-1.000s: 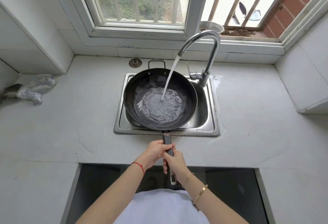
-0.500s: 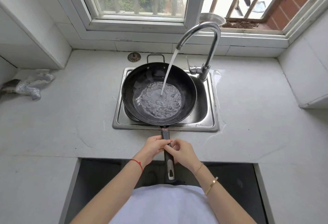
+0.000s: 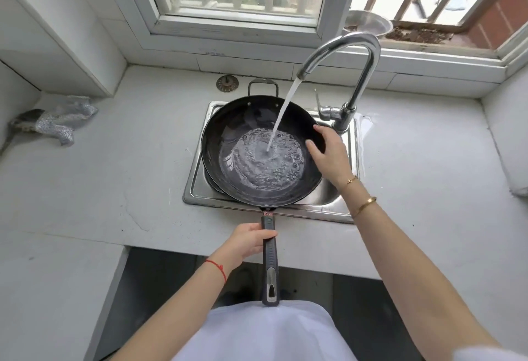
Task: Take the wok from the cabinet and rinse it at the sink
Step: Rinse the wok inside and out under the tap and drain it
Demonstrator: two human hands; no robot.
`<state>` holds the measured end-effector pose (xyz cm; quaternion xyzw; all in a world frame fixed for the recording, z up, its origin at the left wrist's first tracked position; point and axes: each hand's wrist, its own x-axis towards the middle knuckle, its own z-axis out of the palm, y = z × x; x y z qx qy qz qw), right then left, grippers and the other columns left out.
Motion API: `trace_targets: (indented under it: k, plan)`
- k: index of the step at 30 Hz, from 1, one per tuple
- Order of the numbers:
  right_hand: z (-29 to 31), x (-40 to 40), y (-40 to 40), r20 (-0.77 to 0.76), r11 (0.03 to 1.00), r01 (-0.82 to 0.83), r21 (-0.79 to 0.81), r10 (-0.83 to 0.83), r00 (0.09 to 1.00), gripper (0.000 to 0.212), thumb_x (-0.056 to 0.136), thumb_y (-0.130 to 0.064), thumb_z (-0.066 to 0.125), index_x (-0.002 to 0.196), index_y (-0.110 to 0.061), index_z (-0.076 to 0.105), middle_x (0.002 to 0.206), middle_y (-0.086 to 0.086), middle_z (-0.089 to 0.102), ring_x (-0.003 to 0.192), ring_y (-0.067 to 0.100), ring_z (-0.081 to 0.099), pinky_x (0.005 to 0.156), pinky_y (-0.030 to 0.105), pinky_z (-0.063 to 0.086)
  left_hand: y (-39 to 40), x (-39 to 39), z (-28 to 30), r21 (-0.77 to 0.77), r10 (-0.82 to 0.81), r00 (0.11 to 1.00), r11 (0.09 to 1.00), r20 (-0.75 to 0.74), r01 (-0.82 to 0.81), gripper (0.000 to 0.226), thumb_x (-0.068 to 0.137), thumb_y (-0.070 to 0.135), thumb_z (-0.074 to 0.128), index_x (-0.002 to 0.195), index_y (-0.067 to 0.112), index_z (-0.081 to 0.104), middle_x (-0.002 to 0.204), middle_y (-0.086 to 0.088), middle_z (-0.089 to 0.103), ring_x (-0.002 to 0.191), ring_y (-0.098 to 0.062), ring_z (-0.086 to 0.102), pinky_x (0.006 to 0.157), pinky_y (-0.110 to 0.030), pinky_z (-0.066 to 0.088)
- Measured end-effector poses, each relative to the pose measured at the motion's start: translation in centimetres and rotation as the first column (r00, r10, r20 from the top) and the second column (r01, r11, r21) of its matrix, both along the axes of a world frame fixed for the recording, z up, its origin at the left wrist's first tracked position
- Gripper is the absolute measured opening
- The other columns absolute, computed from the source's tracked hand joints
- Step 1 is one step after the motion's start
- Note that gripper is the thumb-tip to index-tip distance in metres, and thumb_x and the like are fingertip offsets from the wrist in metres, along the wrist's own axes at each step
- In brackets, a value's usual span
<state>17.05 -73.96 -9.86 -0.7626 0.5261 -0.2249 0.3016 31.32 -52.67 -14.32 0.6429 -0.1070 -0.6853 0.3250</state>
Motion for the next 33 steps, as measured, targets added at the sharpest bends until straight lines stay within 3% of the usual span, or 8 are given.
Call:
trace_targets:
  k: [9, 13, 19, 24, 33]
  plan:
    - [-0.7, 3.8, -13.3, -0.27, 0.979, -0.176, -0.104, 0.143, 0.952, 0.059, 0.097, -0.018, 0.056, 0.149, 0.001, 0.033, 0.156, 0.017, 0.033, 0.148, 0.03, 0.024, 0.124, 0.038, 0.017, -0.5, 0.8, -0.2, 0.024, -0.066, 0.997, 0.997, -0.025, 0.067, 0.029, 0.087, 0.016, 0.071, 0.114, 0.005, 0.067, 0.111, -0.011, 0.073, 0.103, -0.019, 0.069, 0.074, -0.016, 0.055]
    - [-2.0, 3.4, -15.7, -0.459, 0.962, -0.267, -0.059, 0.211, 0.863, 0.06, 0.098, -0.021, 0.054, 0.15, -0.002, 0.031, 0.157, 0.015, 0.032, 0.149, 0.033, 0.019, 0.124, 0.044, 0.017, -0.9, 1.1, -0.2, 0.043, -0.076, 0.996, 0.996, -0.051, 0.079, 0.032, 0.086, 0.015, 0.072, 0.116, 0.004, 0.067, 0.111, -0.012, 0.073, 0.1, -0.017, 0.07, 0.07, -0.015, 0.055]
    - [-2.3, 1.9, -15.8, -0.621, 0.917, -0.366, -0.16, 0.194, 0.759, 0.062, 0.096, -0.02, 0.053, 0.151, -0.006, 0.03, 0.155, 0.013, 0.037, 0.147, 0.035, 0.023, 0.12, 0.046, 0.025, -1.0, 1.2, -0.4, 0.058, -0.088, 0.994, 0.994, -0.068, 0.092, 0.034, 0.085, 0.016, 0.073, 0.116, 0.003, 0.067, 0.112, -0.012, 0.073, 0.101, -0.017, 0.07, 0.073, -0.015, 0.055]
    - [-1.9, 1.9, -16.1, -0.687, 0.902, -0.414, -0.118, 0.227, 0.691, 0.067, 0.094, -0.024, 0.055, 0.153, -0.008, 0.027, 0.161, 0.01, 0.027, 0.149, 0.036, 0.018, 0.12, 0.048, 0.024, -1.1, 1.1, -0.5, 0.053, -0.082, 0.993, 0.995, -0.085, 0.086, 0.033, 0.085, 0.014, 0.073, 0.116, 0.003, 0.067, 0.112, -0.013, 0.073, 0.099, -0.017, 0.071, 0.075, -0.016, 0.054]
    - [-1.4, 1.2, -16.3, -0.699, 0.915, -0.367, -0.165, 0.154, 0.699, 0.061, 0.095, -0.034, 0.056, 0.149, -0.017, 0.036, 0.157, 0.006, 0.036, 0.145, 0.039, 0.026, 0.114, 0.051, 0.033, -0.9, 1.3, -0.6, 0.045, -0.081, 0.993, 0.995, -0.088, 0.085, 0.035, 0.085, 0.014, 0.073, 0.116, 0.001, 0.067, 0.114, -0.015, 0.072, 0.103, -0.021, 0.07, 0.08, -0.019, 0.055]
